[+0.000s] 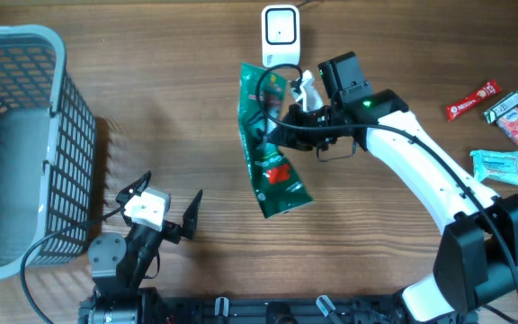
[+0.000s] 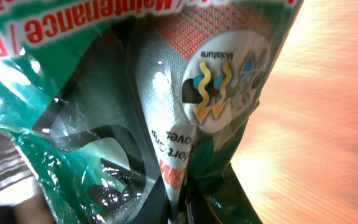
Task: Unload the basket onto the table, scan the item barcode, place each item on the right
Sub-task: 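Hold the gloves bag up to the scanner, then carry the gloves bag right and drop it at the table edge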
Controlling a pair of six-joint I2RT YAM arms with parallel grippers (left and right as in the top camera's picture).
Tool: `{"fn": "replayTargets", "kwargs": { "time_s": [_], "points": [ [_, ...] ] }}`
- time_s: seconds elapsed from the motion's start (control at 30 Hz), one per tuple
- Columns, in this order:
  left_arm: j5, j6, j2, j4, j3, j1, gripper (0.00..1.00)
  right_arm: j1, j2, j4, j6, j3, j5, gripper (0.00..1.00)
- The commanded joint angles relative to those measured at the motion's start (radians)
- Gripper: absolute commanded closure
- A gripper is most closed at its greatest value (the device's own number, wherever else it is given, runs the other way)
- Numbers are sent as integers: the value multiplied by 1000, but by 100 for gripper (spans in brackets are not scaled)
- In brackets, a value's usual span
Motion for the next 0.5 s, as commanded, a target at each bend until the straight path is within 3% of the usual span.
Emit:
{"fn": "replayTargets", "kwargs": {
  "time_s": [0.0, 0.13, 0.27, 0.47],
  "points": [
    [12, -8, -2, 2, -5, 2, 0, -6, 0, -33, -114, 92, 441, 95],
    [12, -8, -2, 2, -5, 2, 0, -7, 45, -10, -121, 155, 496, 95],
    [12, -8, -2, 2, -5, 2, 0, -10, 243, -67, -150, 393, 567, 95],
    [12, -8, -2, 2, -5, 2, 0, -62, 606, -290, -132, 883, 630, 95]
  ]
}}
